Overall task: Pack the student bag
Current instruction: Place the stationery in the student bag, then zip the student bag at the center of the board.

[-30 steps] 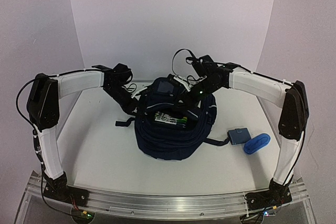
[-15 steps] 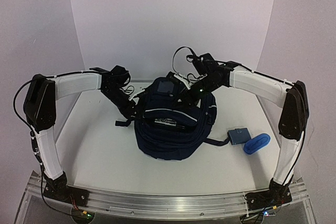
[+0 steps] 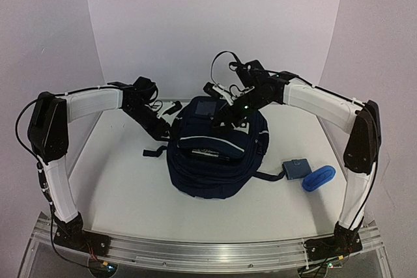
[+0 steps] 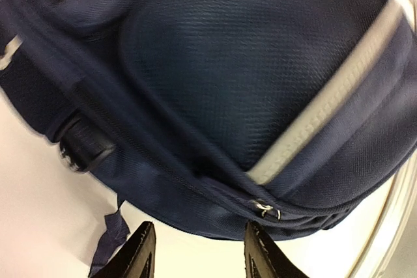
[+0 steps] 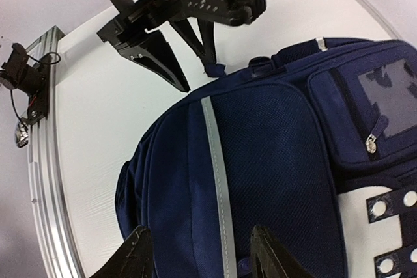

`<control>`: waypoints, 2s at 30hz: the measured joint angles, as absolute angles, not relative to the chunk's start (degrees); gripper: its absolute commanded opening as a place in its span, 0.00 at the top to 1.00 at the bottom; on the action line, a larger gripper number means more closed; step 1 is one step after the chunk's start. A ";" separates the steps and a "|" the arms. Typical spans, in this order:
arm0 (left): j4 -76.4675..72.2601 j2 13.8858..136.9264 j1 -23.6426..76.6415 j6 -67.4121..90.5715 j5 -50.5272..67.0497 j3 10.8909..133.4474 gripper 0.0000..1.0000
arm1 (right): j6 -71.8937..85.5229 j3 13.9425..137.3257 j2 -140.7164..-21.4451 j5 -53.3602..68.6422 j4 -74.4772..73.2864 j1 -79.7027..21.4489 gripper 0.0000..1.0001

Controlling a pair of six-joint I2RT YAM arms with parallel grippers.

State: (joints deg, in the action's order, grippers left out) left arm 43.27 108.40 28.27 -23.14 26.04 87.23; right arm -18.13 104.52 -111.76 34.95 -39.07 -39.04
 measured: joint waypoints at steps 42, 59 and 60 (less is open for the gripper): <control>40.12 113.42 31.78 53.13 20.78 90.48 0.63 | -23.94 91.35 -116.11 12.93 -26.76 -49.06 0.63; 43.37 115.23 32.34 52.37 17.72 93.94 0.68 | -23.75 91.33 -116.31 12.16 -26.11 -49.06 0.63; 42.87 114.94 32.34 52.47 17.68 93.49 0.68 | -23.75 91.33 -116.31 12.16 -26.11 -49.06 0.63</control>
State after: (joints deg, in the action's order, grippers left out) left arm 42.87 114.94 32.34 52.47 17.68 93.49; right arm -23.75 91.33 -116.31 12.16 -26.11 -49.06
